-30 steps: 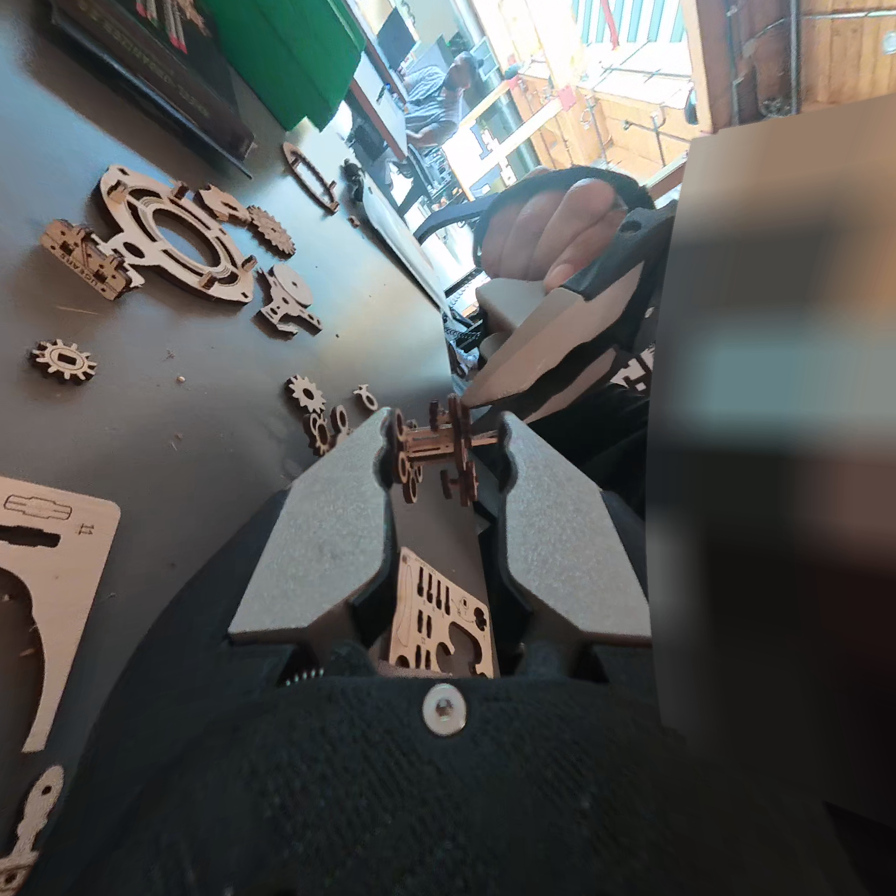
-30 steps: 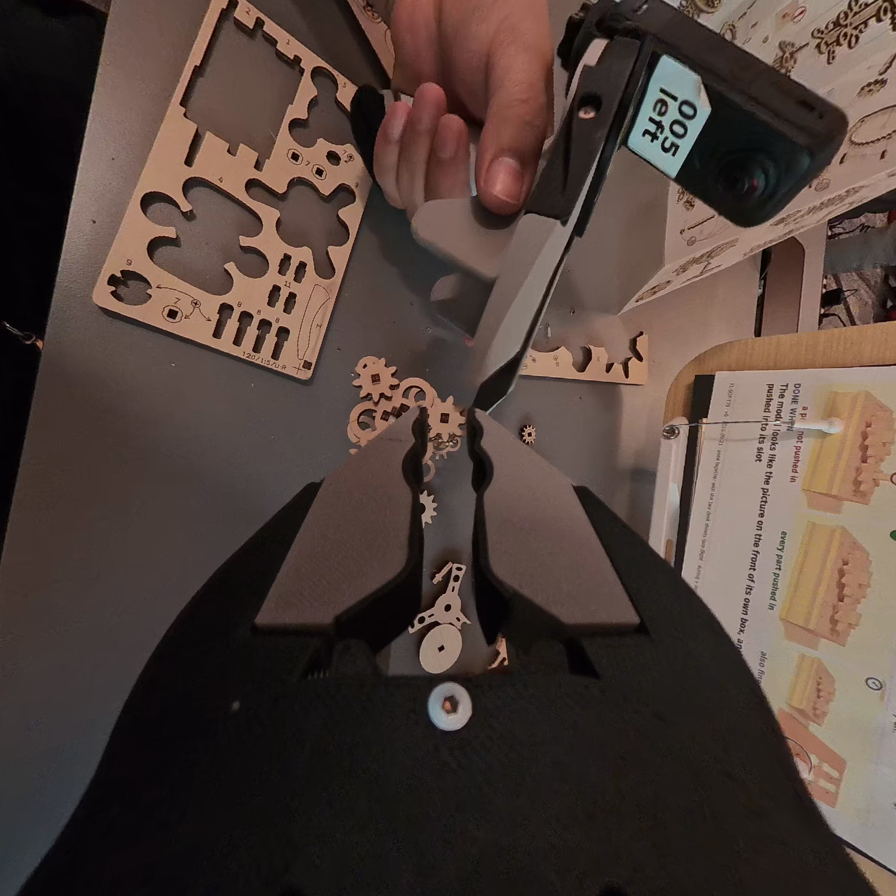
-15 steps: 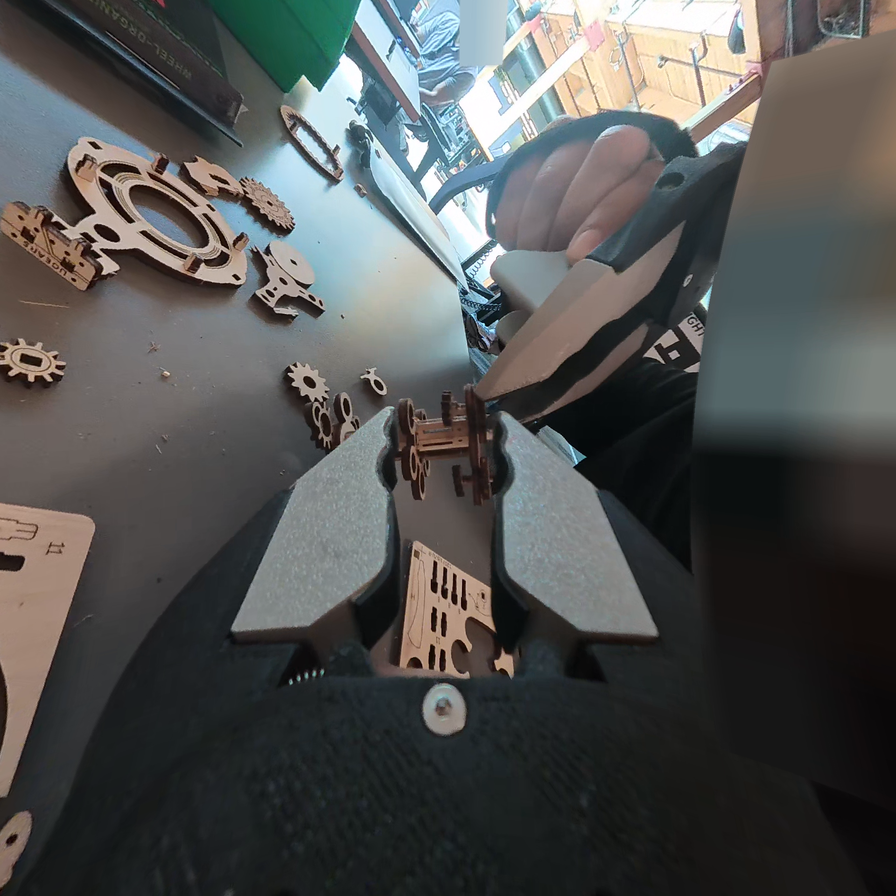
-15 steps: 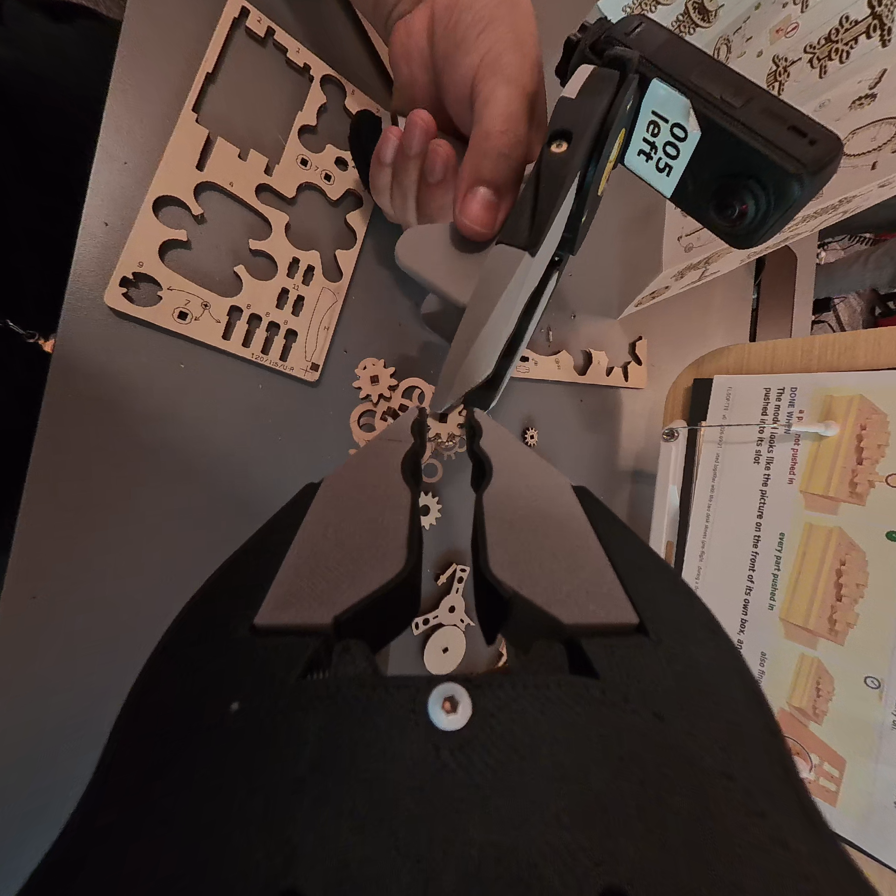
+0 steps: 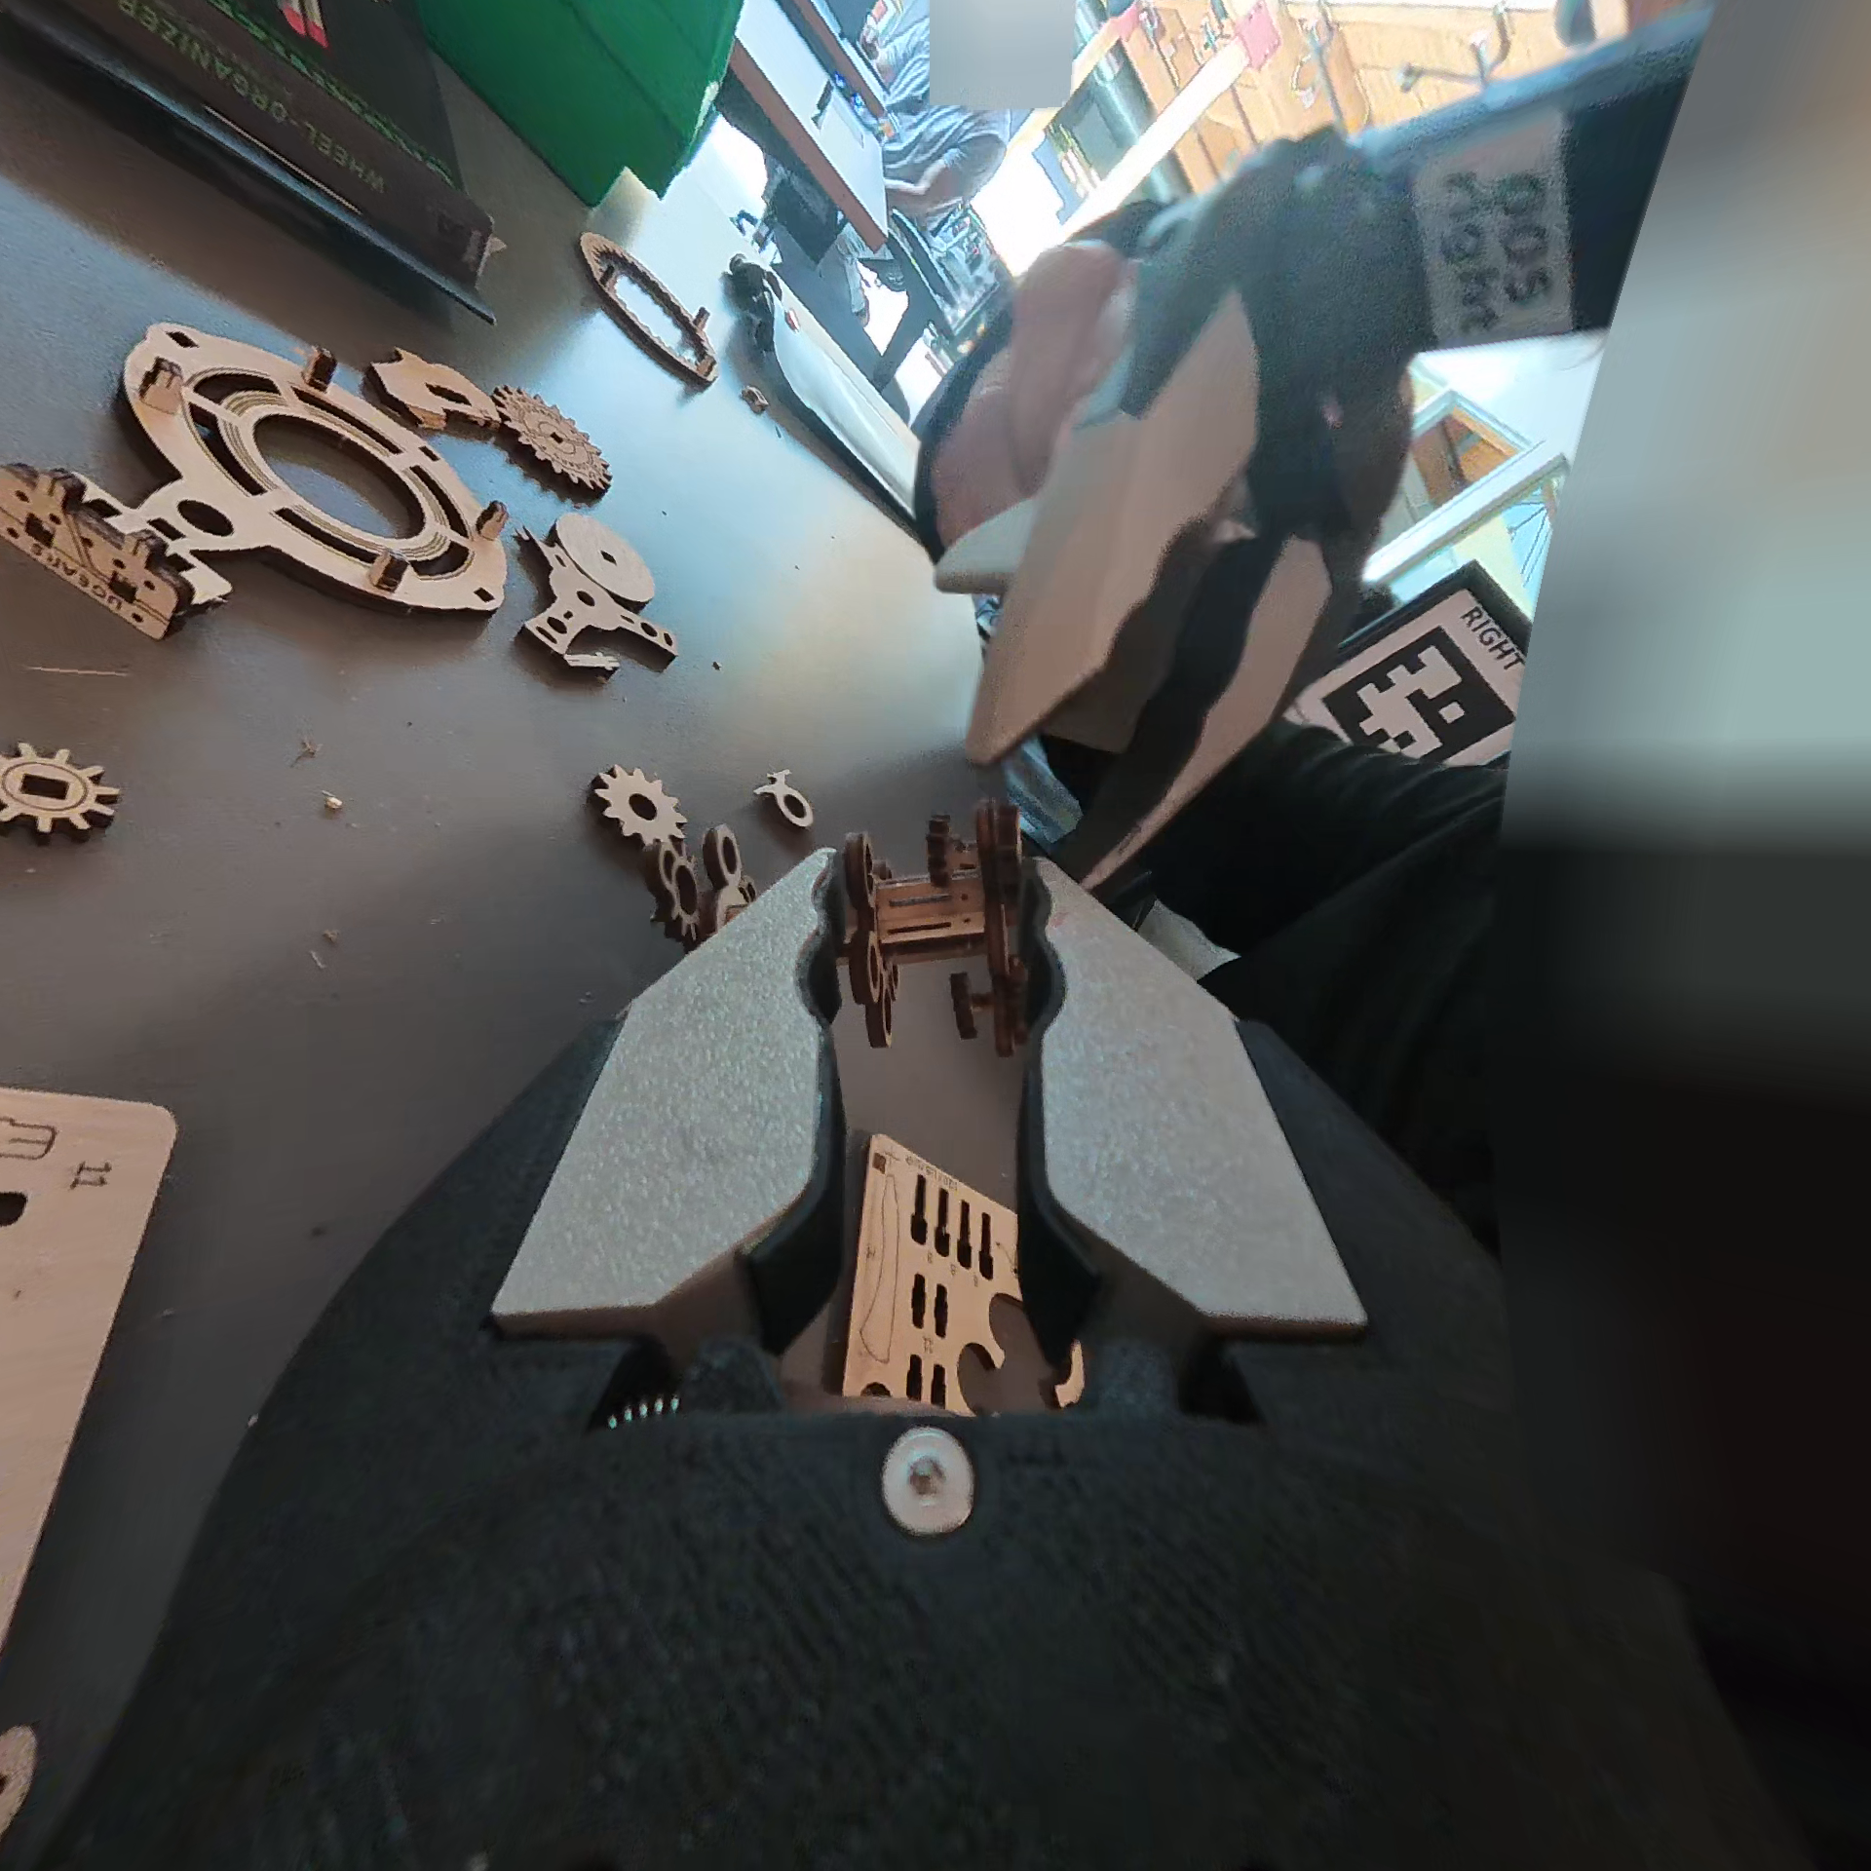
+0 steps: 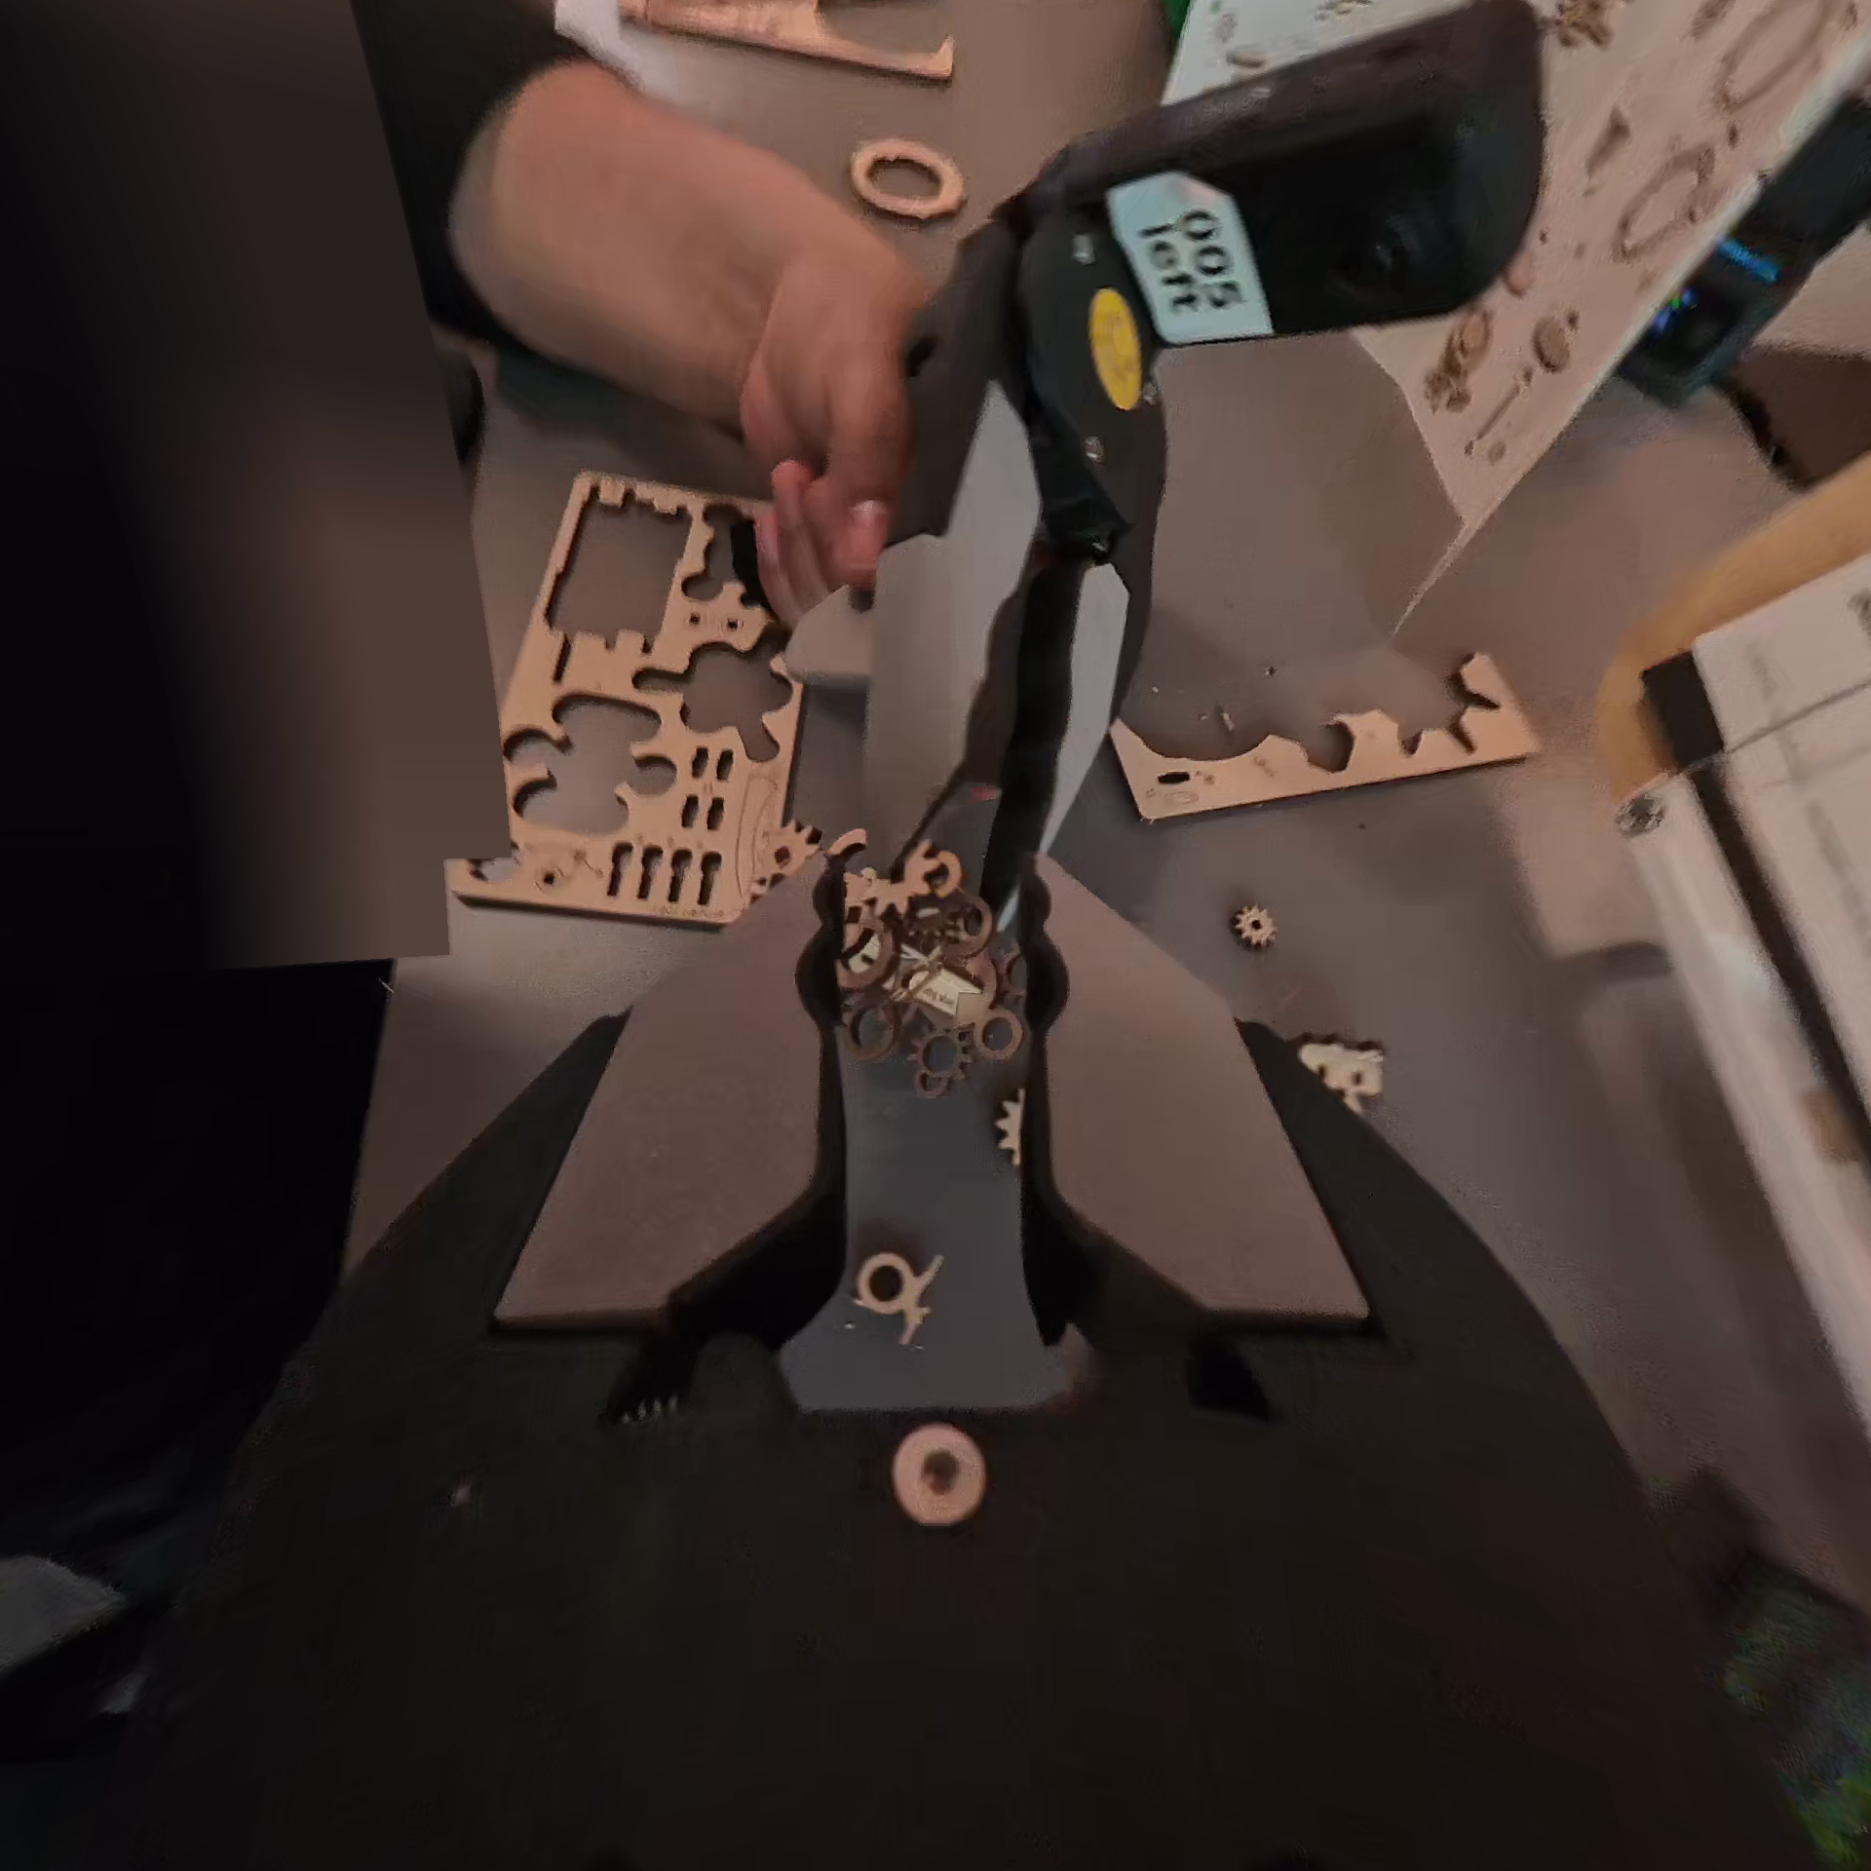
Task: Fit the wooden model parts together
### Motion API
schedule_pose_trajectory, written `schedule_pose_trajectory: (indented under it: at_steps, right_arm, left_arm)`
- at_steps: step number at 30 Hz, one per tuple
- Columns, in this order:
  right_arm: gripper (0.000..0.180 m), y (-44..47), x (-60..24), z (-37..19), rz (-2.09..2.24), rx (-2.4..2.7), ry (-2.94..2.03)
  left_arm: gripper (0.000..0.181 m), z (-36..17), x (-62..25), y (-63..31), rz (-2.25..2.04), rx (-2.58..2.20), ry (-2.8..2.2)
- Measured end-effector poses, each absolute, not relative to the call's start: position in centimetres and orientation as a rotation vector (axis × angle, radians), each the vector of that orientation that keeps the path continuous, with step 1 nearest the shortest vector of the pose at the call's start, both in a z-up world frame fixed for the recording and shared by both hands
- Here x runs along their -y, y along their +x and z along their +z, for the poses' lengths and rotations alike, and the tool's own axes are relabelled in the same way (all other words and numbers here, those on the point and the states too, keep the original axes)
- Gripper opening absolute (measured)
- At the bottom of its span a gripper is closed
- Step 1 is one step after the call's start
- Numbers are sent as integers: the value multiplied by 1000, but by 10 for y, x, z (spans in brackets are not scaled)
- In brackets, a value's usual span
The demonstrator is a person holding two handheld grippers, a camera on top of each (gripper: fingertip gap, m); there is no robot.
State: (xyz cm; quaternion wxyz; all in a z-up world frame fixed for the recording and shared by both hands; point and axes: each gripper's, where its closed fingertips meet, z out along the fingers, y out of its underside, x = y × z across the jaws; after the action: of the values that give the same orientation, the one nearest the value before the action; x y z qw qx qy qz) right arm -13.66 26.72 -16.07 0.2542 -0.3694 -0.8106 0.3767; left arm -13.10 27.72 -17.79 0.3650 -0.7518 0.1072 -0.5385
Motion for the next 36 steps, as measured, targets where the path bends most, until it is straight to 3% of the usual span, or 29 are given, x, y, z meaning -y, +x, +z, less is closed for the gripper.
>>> schedule_pose_trajectory:
  at_steps: [3, 9, 36]
  right_arm:
    - [47, -133, -274, -163, 1263, 2127, -1225]
    - [22, -128, -263, -168, 1521, 2067, -1358]
    - [16, -122, -255, -179, 1598, 2119, -1349]
  left_arm:
    - [31, -178, -276, -131, -1381, -289, -1933]
    - [32, -178, -272, -127, -1319, -361, -1937]
    - [32, -179, -267, -119, -1131, -483, -1977]
